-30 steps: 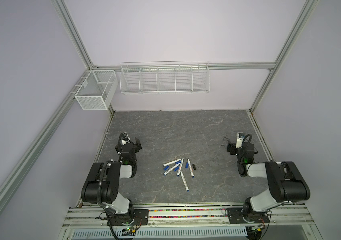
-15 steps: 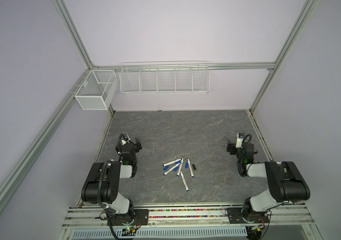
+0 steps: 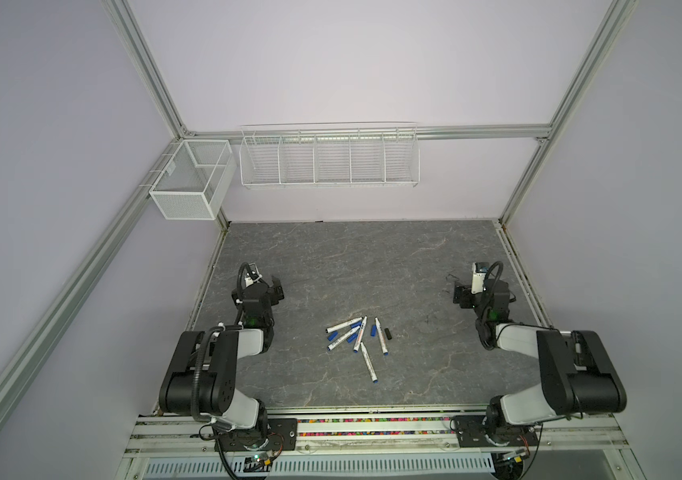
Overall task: Insert the pens into the pen caps
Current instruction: 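Move the left gripper over the marker pile while the right arm rises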
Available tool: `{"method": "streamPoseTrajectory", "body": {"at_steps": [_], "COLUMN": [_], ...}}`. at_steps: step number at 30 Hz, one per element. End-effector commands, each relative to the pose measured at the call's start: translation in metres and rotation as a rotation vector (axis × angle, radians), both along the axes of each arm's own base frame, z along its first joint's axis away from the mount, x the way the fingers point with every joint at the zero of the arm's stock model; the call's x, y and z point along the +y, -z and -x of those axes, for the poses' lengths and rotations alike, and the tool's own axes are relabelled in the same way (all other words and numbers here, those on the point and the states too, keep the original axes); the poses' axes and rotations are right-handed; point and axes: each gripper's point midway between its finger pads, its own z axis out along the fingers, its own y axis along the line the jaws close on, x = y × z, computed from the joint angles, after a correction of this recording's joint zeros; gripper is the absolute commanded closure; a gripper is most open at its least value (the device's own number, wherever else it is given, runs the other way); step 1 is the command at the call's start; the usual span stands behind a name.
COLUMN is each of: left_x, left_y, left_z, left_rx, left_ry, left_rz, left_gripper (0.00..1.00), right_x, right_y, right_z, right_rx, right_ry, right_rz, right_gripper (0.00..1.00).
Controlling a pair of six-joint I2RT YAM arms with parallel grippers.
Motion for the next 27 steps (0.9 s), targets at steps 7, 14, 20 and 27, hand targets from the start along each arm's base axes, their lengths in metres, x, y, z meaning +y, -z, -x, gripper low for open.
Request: {"method": "streamPoseTrajectory", "body": {"at_steps": [7, 14, 20, 27], "left_x": [-0.011, -0.105, -0.166, -0.192], "left_y": [-0.06, -0.02, 0.021, 0.038], "left_z": [0.005, 0.056, 0.12, 0.148], "left_rx": [0.044, 0.355, 0.595, 0.725], "left_ry": [-0.101, 0.175, 0.408, 0.542], "left_rz": [0.236, 0.357, 0.378, 0.331], "left_gripper": [0.01, 0.01, 0.01, 0.03], "right_x": [0.009, 0.012, 0.005, 0.002], "right_y": [-0.04, -0.074, -0.093, -0.082], "right_z": [0.035, 0.072, 0.076, 0.076], "right_rx": [0.058, 0.048, 0.014, 0.055], "right_ry": [0.121, 0.145, 0.165, 0.18], "right_rz": [-0.213, -0.192, -0.153, -0.148], "right_gripper": [0.01, 0.02, 0.03, 0.03]}}
